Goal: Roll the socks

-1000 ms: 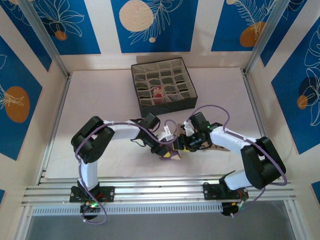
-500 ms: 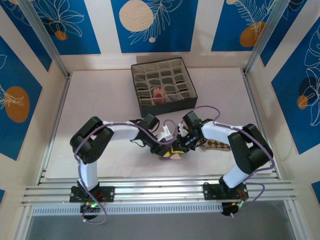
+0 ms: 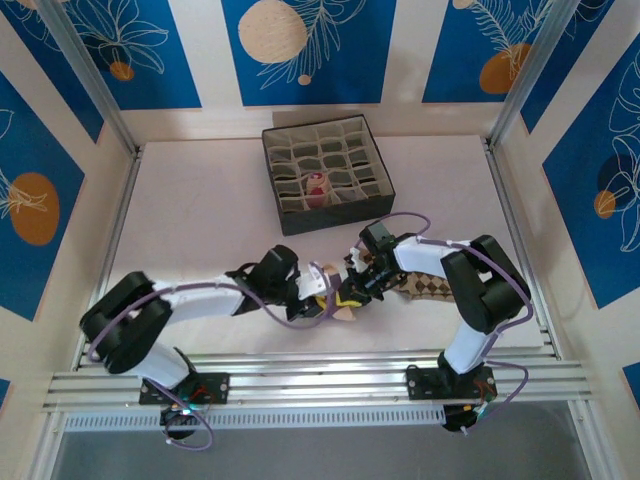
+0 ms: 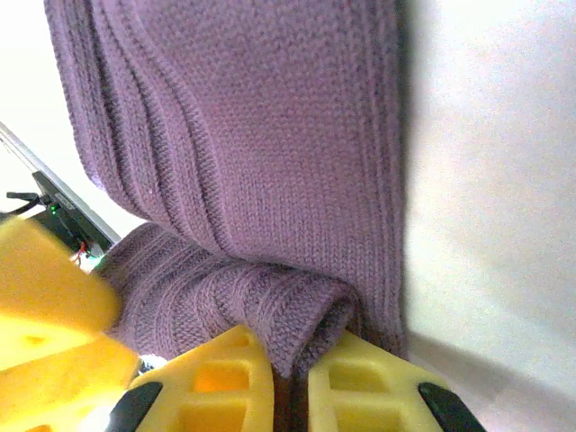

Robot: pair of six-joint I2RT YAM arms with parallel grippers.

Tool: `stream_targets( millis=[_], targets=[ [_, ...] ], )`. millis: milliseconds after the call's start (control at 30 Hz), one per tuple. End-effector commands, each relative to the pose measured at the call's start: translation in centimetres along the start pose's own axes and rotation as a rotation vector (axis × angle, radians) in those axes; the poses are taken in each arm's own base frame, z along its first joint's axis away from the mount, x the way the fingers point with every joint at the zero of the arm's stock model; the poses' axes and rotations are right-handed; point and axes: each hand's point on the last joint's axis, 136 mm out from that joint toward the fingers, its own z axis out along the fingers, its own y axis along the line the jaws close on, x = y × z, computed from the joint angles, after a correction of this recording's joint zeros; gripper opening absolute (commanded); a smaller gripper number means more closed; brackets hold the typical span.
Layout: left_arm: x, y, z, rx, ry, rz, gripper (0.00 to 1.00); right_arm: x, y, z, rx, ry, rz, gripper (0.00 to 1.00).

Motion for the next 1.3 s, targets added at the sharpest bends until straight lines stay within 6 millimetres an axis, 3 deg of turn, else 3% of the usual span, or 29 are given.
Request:
stream_targets(
  millis=[0,200,367,633,933,1067,1167,1267],
  targets=[
    [-0.6,1.8,-1.4,-0.225,-0.002,0.204,0.29,1.8,-4.8,0.6,0.190,0.048,0.103,0.02],
    [-1.7,0.6,-2.2,-0.393,-0.015,0.453,0.33,2.0,-4.6,0.6,0.183,0.064,0.109,0.02],
    [-1.7,-0.8,-0.5,-0.371,0.023,0.552,0.34,2.1,-4.5,0.6,0.176,0.072,0.113,0.02],
    [-1.2,-2.1,2.6,-0.327,0.082,0.614,0.40,2.4,-4.5,0.7,0.168,0.087,0.116,0.01],
    [1.0,-2.4,4.4,-0.287,0.150,0.568,0.40,2.6,-4.7,0.9,0.166,0.095,0.125,0.01],
    [3.0,-2.0,4.9,-0.292,0.233,0.508,0.27,2.5,-4.5,0.8,0.155,0.090,0.114,0.05],
    [4.7,-2.4,5.2,-0.235,0.279,0.428,0.07,2.4,-3.9,0.4,0.135,0.061,0.069,0.20],
    [5.8,-3.7,5.3,-0.090,0.264,0.276,0.00,2.1,-3.1,-0.4,0.107,0.007,0.027,0.32]
  ],
)
